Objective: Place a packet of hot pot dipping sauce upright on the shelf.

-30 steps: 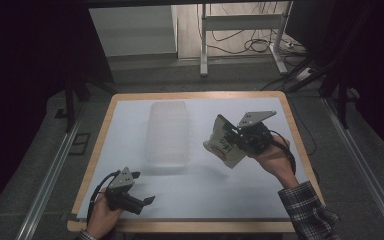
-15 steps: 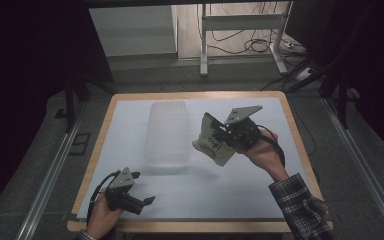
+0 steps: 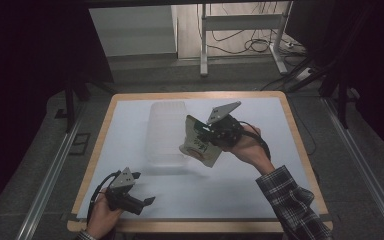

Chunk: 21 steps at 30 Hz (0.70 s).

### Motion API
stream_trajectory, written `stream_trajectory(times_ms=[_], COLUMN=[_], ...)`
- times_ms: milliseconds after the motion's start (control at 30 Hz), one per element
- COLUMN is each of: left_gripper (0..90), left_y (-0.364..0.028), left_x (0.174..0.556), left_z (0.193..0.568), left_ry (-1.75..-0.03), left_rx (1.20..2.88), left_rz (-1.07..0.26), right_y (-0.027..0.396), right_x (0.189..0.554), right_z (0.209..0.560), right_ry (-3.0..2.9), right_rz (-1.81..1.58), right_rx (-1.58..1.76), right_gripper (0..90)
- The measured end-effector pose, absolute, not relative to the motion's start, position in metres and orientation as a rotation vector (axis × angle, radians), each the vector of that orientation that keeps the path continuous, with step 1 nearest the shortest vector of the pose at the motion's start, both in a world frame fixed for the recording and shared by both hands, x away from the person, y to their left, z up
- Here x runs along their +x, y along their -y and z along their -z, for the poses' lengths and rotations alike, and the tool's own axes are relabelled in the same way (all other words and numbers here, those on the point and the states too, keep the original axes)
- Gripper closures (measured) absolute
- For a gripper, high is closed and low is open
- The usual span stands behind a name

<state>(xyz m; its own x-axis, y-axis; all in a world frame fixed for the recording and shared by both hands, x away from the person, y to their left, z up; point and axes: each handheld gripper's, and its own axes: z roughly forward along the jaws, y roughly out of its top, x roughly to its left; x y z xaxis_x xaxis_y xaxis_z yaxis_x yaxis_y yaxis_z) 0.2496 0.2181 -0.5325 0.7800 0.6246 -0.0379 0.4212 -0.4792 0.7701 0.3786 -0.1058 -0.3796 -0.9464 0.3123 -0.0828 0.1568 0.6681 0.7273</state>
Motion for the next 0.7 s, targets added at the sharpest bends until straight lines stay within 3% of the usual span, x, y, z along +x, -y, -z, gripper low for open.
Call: stream_trajectory(times_ms=[700], left_gripper=[0.0], left_y=[-0.218], left_x=[0.250], left_z=[0.533], left_ry=[-0.772], left_rx=[2.150], left_rz=[-0.310], right_y=[0.040], right_x=[0.404], right_z=[0.379], right_ry=[-2.736], right_rz=[-1.082], right_rx=[0.257], right_gripper=[89.6])
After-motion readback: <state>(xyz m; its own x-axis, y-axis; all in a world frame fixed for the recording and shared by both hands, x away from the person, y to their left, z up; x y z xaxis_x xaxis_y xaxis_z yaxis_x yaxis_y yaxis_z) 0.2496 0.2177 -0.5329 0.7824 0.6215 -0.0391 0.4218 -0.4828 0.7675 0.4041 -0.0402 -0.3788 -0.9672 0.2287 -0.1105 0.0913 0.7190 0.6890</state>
